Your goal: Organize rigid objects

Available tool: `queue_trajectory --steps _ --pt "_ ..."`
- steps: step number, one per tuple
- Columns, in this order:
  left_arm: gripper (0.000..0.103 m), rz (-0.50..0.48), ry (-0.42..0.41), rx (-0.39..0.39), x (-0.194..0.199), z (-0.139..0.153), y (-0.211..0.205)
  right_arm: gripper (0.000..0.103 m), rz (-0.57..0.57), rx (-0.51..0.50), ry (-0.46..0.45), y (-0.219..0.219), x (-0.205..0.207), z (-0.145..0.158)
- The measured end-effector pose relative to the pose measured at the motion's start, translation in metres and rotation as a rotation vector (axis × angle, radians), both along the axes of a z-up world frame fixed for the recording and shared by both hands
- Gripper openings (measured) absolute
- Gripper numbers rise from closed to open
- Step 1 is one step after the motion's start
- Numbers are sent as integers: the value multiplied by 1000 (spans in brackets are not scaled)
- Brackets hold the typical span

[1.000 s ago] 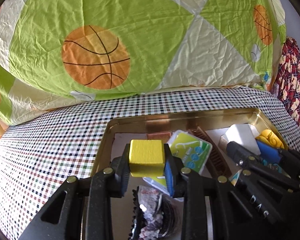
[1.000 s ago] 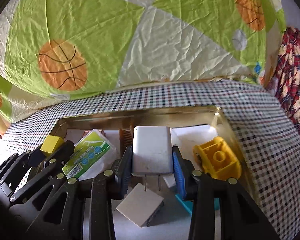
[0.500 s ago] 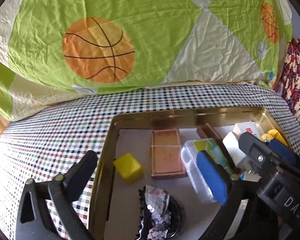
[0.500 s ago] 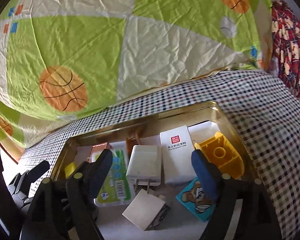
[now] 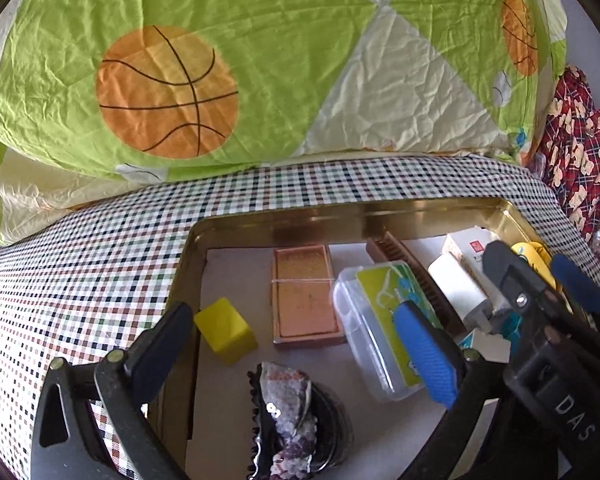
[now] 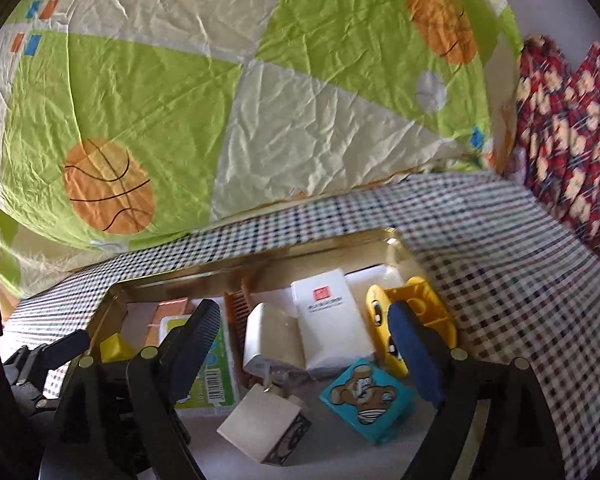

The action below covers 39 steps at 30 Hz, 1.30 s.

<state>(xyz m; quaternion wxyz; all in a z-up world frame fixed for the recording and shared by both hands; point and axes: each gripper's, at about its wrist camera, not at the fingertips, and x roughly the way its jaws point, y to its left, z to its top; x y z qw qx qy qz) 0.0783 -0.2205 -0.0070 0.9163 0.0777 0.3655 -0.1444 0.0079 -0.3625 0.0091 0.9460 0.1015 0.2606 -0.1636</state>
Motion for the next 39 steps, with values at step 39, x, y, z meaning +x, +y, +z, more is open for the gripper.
queue_trajectory --steps 39 --pt "103 126 -348 -114 -71 25 64 96 -70 -208 -253 35 -78 26"
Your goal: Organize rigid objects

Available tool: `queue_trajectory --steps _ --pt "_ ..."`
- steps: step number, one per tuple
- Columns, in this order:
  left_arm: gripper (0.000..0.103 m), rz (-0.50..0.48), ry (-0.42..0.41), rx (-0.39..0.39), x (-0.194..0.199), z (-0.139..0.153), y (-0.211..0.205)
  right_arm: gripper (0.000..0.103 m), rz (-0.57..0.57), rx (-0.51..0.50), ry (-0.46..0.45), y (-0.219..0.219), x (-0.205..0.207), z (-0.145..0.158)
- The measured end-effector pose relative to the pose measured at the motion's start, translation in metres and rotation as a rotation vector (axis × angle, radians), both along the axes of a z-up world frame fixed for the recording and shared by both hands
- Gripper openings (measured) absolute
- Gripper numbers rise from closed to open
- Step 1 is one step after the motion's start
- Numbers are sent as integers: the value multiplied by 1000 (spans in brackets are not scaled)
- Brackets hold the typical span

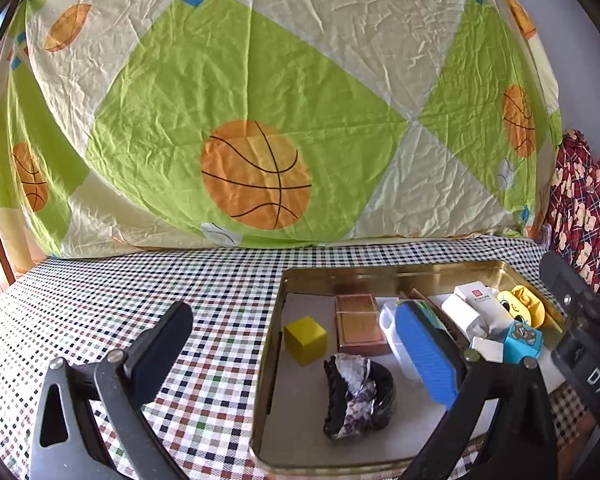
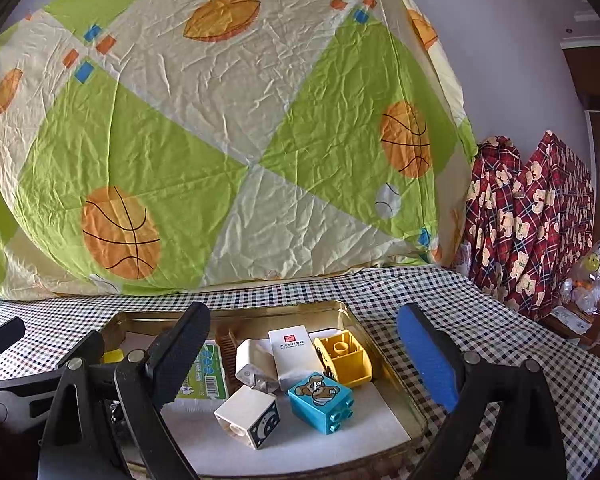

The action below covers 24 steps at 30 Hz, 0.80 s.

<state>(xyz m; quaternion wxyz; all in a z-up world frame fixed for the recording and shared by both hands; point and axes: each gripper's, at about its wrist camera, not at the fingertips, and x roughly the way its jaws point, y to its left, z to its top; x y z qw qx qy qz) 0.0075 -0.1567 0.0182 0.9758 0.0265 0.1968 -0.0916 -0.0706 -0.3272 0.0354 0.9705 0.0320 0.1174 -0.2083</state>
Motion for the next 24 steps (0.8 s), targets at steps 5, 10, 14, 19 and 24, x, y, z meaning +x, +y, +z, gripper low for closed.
queue_trajectory --steps 5,10,14,19,24 --pt "103 -13 -25 9 -12 2 4 96 -4 21 -79 1 -23 4" --pt "103 -21 -54 20 -23 4 6 96 -8 -20 -106 11 -32 8" --pt "103 -25 -69 22 -31 5 10 96 1 -22 -84 15 -34 7" --pt "103 -37 -86 18 -41 7 14 97 -23 -20 -131 16 -49 9" --pt "103 -36 -101 21 -46 8 13 99 -50 -33 -159 17 -56 10"
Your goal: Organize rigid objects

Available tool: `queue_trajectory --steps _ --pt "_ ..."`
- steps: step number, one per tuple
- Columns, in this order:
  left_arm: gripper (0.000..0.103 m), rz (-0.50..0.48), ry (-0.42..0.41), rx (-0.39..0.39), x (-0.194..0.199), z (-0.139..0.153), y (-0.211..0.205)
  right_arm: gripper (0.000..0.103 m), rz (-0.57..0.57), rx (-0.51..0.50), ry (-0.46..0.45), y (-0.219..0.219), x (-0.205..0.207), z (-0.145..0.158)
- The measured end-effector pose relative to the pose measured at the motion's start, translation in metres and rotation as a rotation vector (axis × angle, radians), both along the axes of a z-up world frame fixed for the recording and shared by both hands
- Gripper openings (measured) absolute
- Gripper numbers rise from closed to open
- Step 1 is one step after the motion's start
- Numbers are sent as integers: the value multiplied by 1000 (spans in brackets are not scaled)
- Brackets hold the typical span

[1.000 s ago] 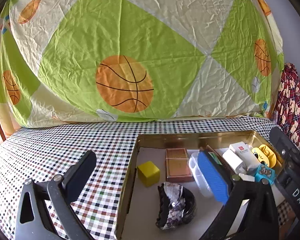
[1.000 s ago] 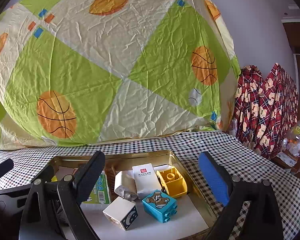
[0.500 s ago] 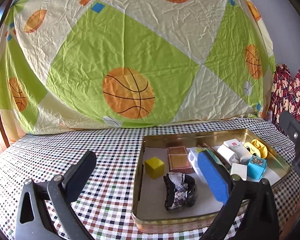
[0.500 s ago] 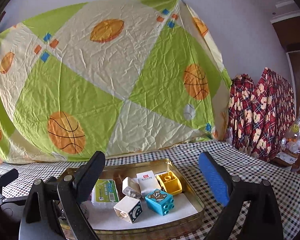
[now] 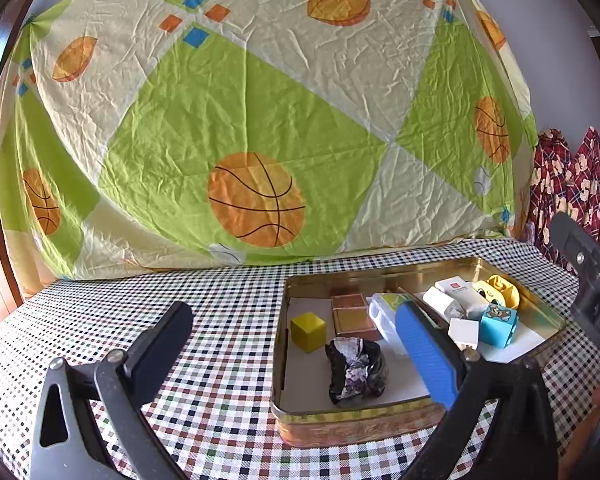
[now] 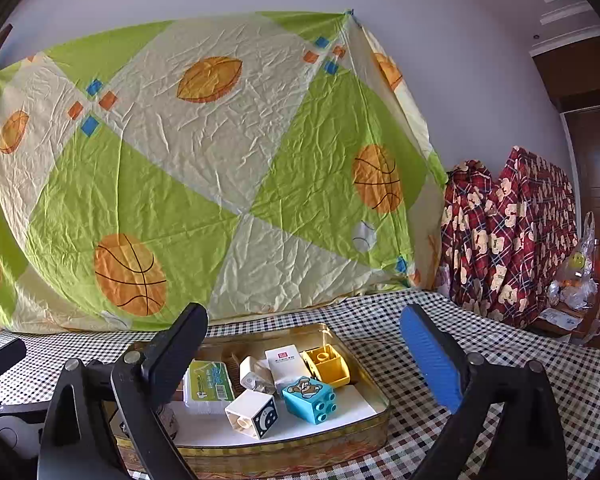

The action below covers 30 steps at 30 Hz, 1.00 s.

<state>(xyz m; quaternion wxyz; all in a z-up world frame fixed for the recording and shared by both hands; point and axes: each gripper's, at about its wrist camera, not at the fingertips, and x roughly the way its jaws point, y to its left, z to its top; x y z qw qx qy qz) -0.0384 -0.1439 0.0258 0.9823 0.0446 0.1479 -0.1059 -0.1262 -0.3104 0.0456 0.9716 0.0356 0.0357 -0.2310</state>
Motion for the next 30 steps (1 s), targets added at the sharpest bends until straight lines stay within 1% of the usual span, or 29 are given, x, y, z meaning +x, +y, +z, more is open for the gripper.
queue_trajectory --steps 6,12,22,24,30 --pt "103 -11 -14 -10 -4 1 1 99 -8 -37 -8 7 -2 2" --pt "103 -11 -43 2 -10 3 -2 99 -18 -55 -25 11 -6 3" --pt "103 13 -45 -4 -12 3 2 100 -37 -88 -75 16 -16 6" --pt "103 17 -44 -1 -12 3 1 102 -40 -96 -85 17 -18 6" --pt "103 3 -53 -7 -15 4 2 102 -41 -97 -89 18 -20 7"
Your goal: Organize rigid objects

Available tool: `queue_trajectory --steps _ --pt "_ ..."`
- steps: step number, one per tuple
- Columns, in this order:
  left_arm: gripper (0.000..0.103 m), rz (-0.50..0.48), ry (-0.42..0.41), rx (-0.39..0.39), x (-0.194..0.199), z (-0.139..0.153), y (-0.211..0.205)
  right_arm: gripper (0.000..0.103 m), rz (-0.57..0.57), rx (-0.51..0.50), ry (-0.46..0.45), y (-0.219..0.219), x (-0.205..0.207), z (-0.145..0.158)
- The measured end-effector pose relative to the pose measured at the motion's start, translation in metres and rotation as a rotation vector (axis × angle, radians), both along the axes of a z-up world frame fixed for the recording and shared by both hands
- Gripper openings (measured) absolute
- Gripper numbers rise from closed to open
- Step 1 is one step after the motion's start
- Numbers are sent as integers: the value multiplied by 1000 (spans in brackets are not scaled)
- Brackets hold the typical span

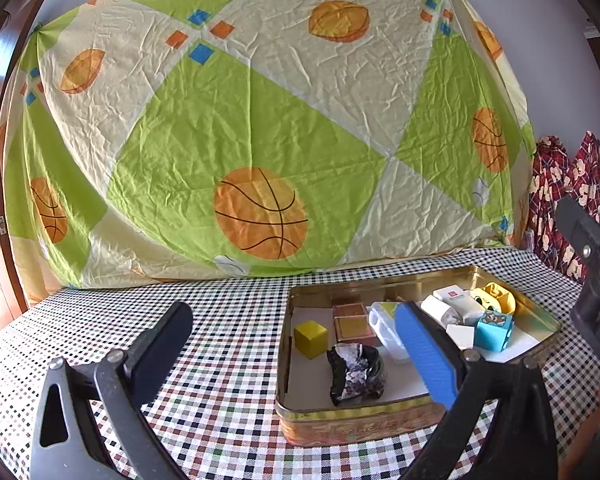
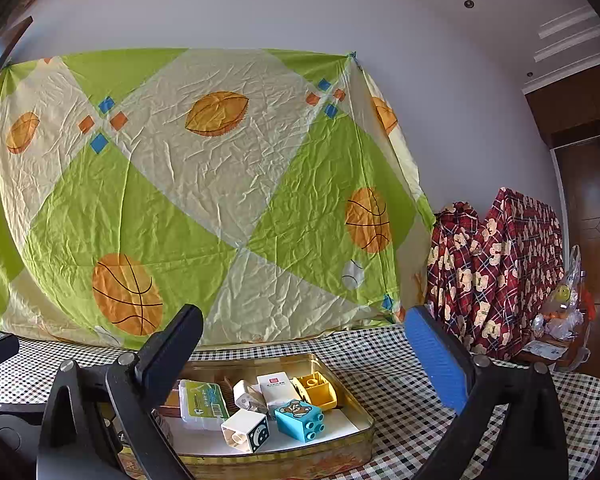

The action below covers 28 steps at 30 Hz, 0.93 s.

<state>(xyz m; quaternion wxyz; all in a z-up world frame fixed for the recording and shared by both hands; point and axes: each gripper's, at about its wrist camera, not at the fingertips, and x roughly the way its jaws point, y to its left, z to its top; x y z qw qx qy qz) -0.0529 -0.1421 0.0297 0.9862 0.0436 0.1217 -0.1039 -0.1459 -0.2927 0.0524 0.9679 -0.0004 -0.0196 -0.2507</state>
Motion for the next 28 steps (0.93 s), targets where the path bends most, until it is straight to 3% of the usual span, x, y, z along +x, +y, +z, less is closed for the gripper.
queue_trajectory --steps 16,28 --pt "103 23 -5 6 -3 0 1 102 4 4 -1 -3 0 1" --pt "103 34 38 -11 4 -3 4 102 3 21 20 -9 5 -1"
